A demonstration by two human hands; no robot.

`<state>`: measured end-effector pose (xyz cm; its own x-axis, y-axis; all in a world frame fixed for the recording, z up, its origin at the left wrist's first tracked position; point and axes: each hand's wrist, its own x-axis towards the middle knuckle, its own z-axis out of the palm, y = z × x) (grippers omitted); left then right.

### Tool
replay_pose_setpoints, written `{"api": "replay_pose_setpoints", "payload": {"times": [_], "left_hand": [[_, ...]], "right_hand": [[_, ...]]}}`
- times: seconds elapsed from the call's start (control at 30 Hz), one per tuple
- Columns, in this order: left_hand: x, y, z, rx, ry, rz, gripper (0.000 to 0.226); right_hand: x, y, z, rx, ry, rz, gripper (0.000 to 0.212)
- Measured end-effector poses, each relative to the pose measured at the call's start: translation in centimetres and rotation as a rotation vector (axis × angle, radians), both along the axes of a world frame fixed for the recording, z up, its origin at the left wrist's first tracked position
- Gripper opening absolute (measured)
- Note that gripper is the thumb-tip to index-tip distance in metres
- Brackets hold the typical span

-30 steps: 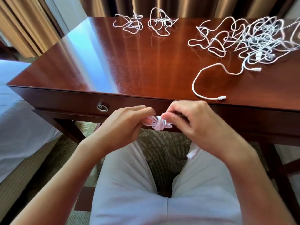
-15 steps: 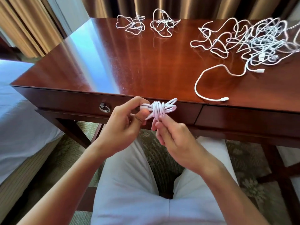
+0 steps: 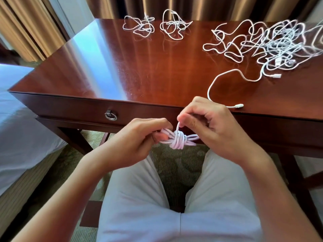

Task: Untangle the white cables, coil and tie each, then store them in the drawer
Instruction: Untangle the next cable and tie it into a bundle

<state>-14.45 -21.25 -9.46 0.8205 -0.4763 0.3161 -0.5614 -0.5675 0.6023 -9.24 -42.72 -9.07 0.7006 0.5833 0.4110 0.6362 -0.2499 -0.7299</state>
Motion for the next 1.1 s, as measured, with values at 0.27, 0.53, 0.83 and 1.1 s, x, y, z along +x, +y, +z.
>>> {"api": "replay_pose_setpoints", "payload": {"times": [0.27, 0.53, 0.83, 1.1], "left_hand": [[-1.0, 0.0, -0.3, -0.442, 0.319, -0.043, 0.02], [-0.3, -1.4, -1.5, -0.777, 0.363, 0.393, 0.021], [-0.3, -1.9, -3.0, -0.786, 0.248, 0.485, 0.023], [-1.2, -3.5, -2.9, -0.46, -0.244, 0.491, 0.007]], "right_hand": [[-0.6, 1.1, -2.8, 0.312, 0.445, 0.084, 0.019], [-3.3, 2.1, -4.6, 0.332, 0.276, -0.204, 0.002], [-4.0, 2.8, -3.5, 0.535, 0.279, -0.177, 0.014], [-4.4, 4.7, -2.6, 0.925, 0.66, -0.214, 0.02]]}}
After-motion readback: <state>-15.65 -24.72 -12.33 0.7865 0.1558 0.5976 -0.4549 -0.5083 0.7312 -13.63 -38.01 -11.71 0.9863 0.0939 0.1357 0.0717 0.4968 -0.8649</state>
